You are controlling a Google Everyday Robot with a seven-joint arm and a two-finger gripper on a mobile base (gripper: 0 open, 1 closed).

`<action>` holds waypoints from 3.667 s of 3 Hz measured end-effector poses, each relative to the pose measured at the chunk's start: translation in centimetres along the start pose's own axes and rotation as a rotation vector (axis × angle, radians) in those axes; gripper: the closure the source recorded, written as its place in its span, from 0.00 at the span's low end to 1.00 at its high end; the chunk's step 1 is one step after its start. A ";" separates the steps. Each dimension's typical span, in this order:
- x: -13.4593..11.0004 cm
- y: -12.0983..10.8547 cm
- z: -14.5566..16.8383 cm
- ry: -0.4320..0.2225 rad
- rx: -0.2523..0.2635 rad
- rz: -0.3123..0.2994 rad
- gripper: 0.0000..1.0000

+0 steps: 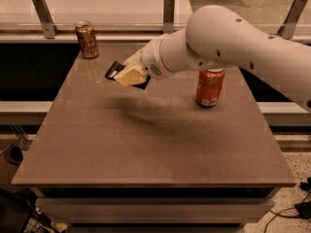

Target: Move rxbar chocolate near orange can

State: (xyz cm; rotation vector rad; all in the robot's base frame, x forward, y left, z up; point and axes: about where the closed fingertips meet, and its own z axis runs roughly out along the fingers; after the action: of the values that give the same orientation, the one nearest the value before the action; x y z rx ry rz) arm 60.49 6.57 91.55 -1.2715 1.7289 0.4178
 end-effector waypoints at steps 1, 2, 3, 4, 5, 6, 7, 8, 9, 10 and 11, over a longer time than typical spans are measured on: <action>-0.2 -3.2 -0.8 0.033 0.056 0.018 1.00; -1.3 -5.8 -0.9 0.038 0.096 0.005 1.00; -3.0 -8.1 -0.2 0.013 0.138 -0.031 1.00; -4.4 -10.3 1.4 -0.027 0.181 -0.063 1.00; -4.6 -12.2 4.6 -0.021 0.208 -0.062 1.00; -3.9 -13.3 8.0 0.022 0.205 -0.031 1.00; -3.9 -13.3 8.0 0.022 0.205 -0.031 1.00; -4.1 -13.5 9.5 0.090 0.194 -0.055 1.00; -3.8 -13.6 12.0 0.232 0.177 -0.096 1.00; -3.2 -13.6 13.8 0.331 0.160 -0.122 1.00; -2.4 -14.1 15.3 0.351 0.144 -0.115 1.00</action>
Offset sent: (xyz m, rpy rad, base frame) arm 0.0800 -0.0328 0.0516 -0.0497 -0.0806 -0.1322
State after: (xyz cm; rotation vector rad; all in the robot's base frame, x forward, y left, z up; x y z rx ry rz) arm 80.20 13.14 88.87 -1.3904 1.9233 0.0002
